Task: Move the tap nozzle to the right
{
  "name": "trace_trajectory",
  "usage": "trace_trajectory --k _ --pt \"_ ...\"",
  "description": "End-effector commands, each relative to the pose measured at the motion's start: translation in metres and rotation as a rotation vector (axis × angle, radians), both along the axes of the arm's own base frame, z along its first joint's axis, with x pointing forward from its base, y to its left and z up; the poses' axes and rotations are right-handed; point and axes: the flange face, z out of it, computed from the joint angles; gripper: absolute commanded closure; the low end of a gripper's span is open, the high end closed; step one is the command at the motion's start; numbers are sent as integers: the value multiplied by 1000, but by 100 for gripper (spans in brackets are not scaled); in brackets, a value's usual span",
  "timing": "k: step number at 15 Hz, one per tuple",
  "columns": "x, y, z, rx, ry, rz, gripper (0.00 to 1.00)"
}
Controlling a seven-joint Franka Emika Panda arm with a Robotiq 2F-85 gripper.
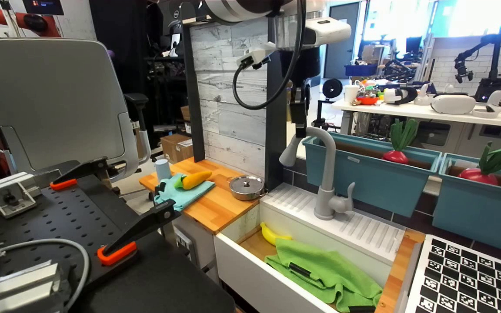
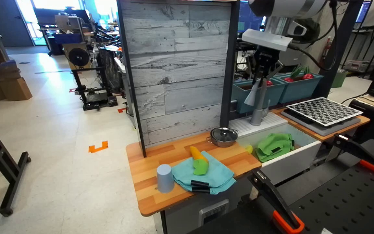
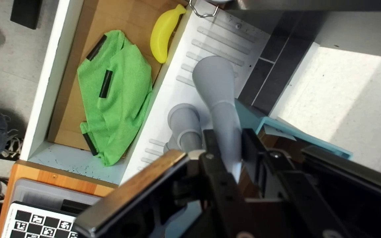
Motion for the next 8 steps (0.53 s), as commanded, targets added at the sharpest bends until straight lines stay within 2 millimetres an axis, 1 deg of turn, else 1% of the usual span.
trace_trajectory --k 1,3,8 --pt "-16 -15 3 -16 -4 79 94" --pt "-22 -23 2 -11 1 126 94" --pt "-30 -46 0 -1 2 236 94"
